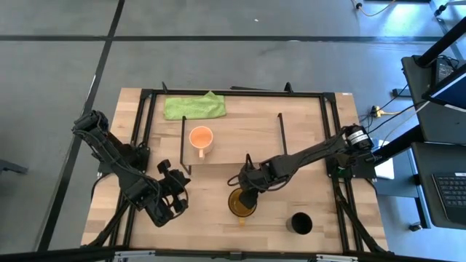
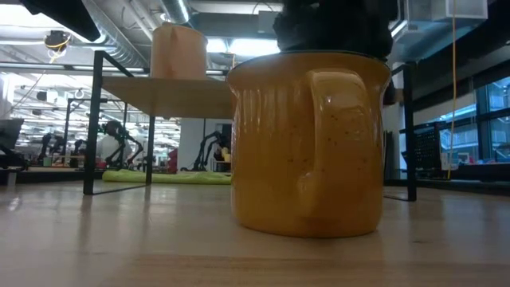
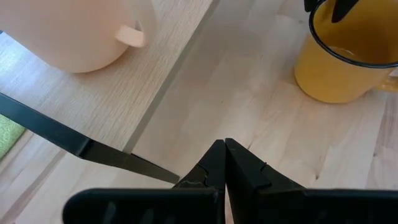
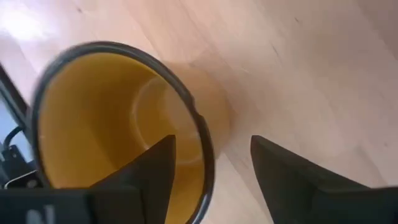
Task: Stack small to large cups/mugs on shelf
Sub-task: Put the yellow mug on the shelf
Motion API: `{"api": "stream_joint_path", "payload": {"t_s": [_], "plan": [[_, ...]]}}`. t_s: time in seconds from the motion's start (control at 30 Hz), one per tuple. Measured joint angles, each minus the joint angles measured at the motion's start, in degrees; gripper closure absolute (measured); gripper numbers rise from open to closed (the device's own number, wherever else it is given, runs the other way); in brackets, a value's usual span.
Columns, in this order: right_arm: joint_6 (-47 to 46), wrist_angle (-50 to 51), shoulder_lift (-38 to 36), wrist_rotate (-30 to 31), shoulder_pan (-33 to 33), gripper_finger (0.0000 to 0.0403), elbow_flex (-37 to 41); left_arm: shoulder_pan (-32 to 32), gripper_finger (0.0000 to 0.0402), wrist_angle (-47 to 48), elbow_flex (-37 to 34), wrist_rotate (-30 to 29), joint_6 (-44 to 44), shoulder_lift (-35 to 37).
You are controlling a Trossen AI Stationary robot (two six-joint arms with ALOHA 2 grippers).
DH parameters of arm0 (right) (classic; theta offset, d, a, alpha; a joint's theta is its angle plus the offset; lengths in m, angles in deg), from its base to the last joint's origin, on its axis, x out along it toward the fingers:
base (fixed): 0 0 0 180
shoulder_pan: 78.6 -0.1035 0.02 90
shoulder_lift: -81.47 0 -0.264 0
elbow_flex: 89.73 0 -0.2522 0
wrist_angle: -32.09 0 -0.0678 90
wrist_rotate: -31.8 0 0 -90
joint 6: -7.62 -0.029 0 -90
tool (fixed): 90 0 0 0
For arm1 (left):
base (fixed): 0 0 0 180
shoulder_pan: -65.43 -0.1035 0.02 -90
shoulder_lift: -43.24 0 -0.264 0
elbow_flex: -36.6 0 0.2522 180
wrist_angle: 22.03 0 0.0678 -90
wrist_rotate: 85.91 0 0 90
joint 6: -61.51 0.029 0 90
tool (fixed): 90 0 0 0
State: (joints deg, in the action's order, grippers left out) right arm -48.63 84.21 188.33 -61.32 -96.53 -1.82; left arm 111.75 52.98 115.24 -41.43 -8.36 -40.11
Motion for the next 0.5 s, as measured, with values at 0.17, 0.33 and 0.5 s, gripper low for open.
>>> {"api": "stream_joint_path", "payload": {"t_s": [0.17,0.33,0.5], "plan": [[-0.7,-1.0,0.0,0.9,0.0,0.0208,-0.4,0.0,0.0401,0.2,0.0,0.0,0.0,0.0],[-0.5,-0.9,0.0,0.2,0.2,0.0293,-0.3,0.0,0.0401,0.4,0.0,0.0,0.0,0.0],[0.1,-0.8,0.0,0.5,0.2,0.0376,-0.4,0.0,0.0401,0.4,0.0,0.0,-0.1,0.0]]}}
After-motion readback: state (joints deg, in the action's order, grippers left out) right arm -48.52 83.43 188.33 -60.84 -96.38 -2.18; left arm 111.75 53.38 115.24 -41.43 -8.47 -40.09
